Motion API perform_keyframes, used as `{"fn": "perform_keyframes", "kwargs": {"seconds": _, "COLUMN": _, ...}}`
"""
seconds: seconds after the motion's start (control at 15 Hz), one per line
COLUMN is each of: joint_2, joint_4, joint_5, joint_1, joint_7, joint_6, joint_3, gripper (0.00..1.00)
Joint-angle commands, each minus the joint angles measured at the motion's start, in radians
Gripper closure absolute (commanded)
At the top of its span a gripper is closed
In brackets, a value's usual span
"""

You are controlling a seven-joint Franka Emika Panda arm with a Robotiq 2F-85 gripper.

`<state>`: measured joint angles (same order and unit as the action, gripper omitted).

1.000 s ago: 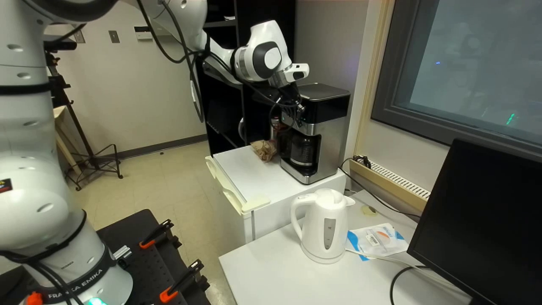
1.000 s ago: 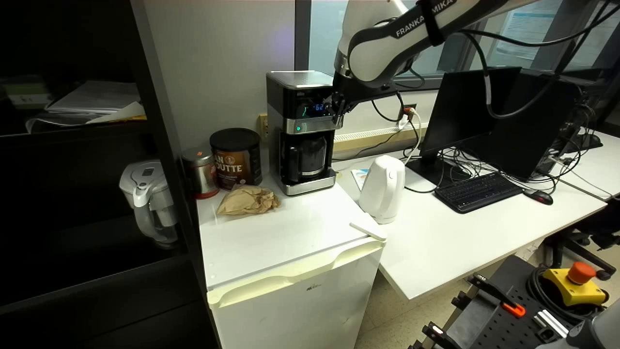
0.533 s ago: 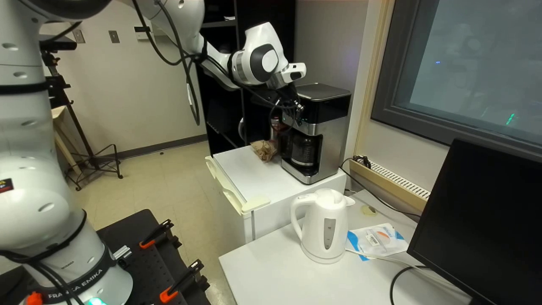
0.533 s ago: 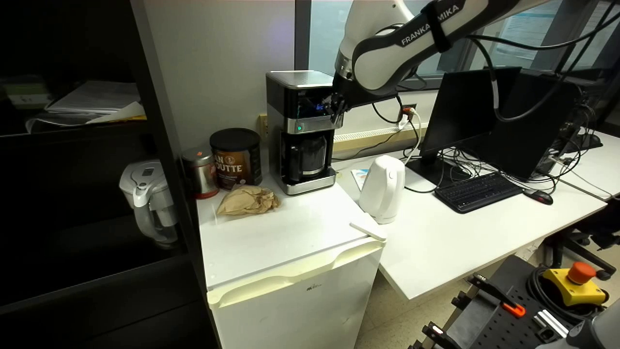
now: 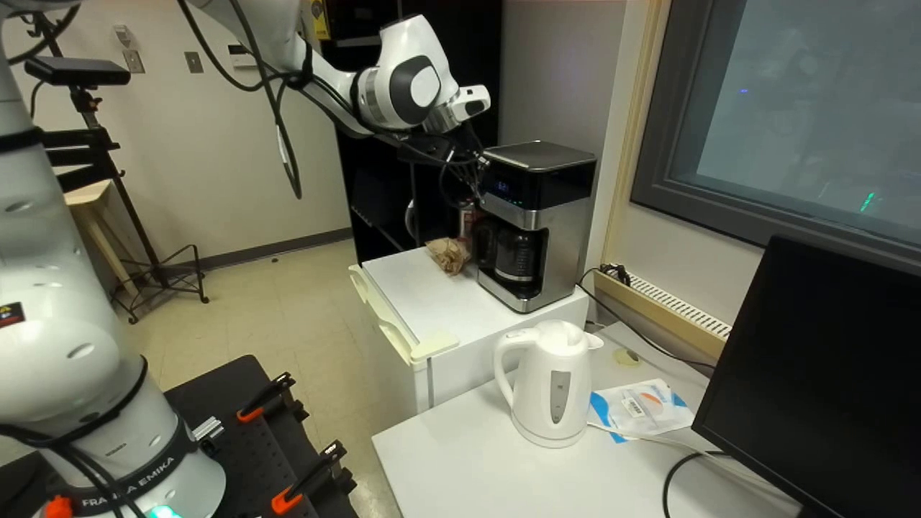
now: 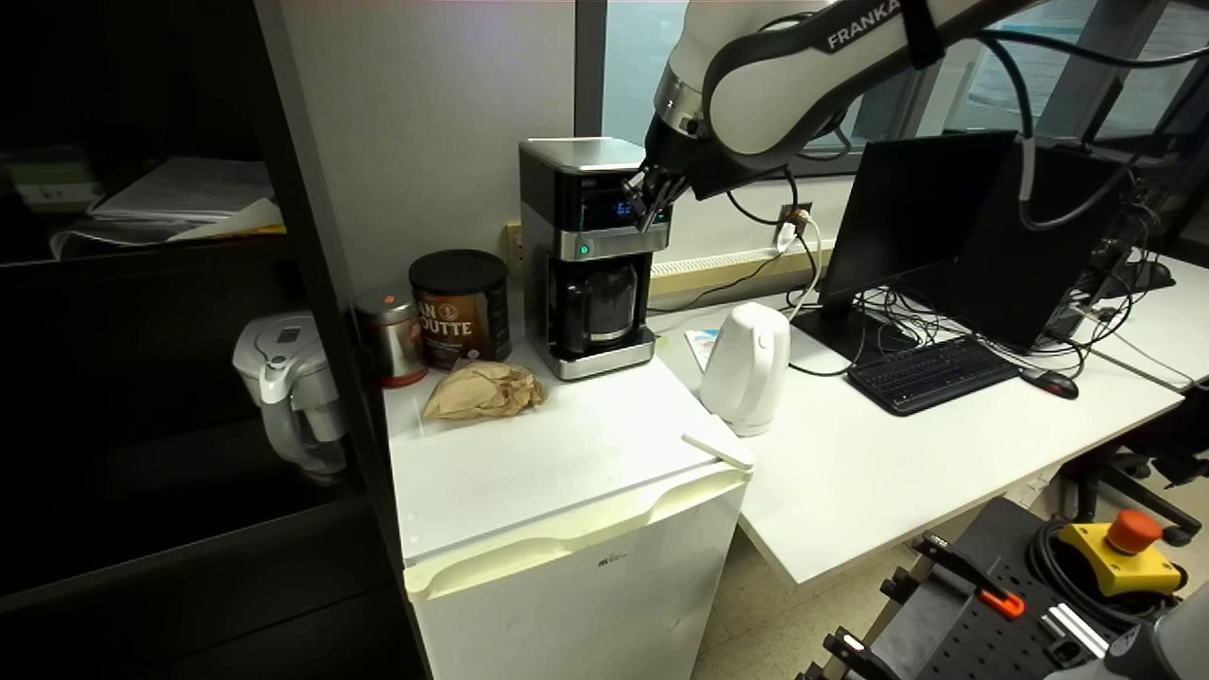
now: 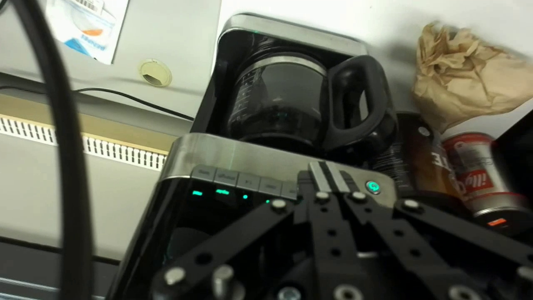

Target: Press the second rectangular button from the right on the coffee machine

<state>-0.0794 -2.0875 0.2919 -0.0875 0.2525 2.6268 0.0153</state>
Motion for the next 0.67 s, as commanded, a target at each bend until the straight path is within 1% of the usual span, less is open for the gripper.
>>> {"fn": "perform_keyframes", "kwargs": {"seconds": 0.0, "joint_2": 0.111, "joint_4": -0.095, "joint_5": -0.053, "joint_1": 0.001, "joint_7": -0.112, "joint_6": -0.053, "joint_3": 0.029, "gripper": 1.00}}
{"fn": "perform_keyframes", "kwargs": {"seconds": 0.33, "joint_2": 0.199, "joint_4": -0.169, "joint_5": -0.031, "joint_1": 0.005, "joint_7": -0.153, "joint_6": -0.096, "joint_3": 0.051, "gripper": 1.00}}
{"fn": "perform_keyframes", "kwargs": {"seconds": 0.6, "joint_2": 0.238, "joint_4": -0.206, "joint_5": -0.023, "joint_1": 0.009, "joint_7": -0.164, "joint_6": -0.105, "joint_3": 0.062, "gripper": 1.00}}
